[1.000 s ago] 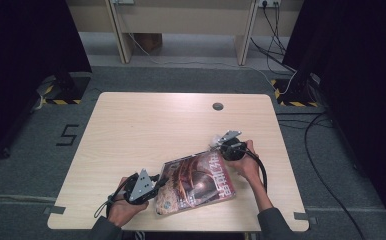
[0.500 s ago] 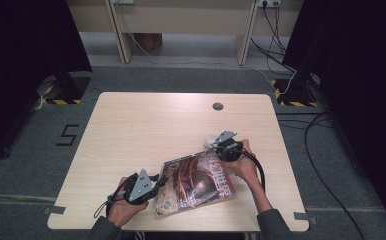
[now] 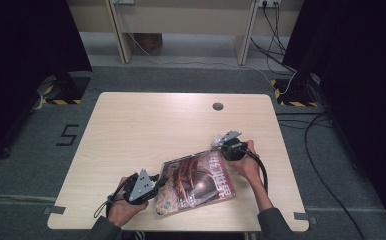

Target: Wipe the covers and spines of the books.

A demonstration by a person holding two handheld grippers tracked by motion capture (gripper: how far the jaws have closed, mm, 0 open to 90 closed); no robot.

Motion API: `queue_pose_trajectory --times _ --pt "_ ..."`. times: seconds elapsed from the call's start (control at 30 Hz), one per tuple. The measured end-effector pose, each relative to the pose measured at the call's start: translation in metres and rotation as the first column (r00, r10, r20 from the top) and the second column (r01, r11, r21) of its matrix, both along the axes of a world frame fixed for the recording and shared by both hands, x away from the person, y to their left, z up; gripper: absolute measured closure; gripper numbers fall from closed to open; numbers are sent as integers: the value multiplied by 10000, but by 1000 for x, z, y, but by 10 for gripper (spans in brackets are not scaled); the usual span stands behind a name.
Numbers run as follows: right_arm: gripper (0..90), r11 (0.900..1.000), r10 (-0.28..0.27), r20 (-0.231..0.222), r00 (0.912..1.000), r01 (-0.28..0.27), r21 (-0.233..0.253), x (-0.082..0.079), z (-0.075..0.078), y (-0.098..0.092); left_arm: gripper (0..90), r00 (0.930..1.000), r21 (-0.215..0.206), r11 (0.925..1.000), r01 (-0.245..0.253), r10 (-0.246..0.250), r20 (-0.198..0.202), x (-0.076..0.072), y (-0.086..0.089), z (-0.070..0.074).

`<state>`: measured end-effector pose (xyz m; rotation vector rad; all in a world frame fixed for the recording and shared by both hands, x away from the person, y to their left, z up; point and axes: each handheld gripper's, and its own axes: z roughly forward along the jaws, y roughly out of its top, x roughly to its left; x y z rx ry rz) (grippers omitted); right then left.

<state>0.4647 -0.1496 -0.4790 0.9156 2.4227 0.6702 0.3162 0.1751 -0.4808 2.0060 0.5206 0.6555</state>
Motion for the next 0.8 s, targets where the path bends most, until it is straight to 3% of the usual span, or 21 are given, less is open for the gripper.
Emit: queue_pose_trajectory --times 0.17,0.8 --pt "783 9996 288 64 9996 -288 -52 -3 3 6 780 10000 31 10000 7 -7 6 0 0 0" --pt "782 9896 1283 335 9912 -1302 616 -26 22 34 770 10000 75 10000 -41 40 30 0 1 0"
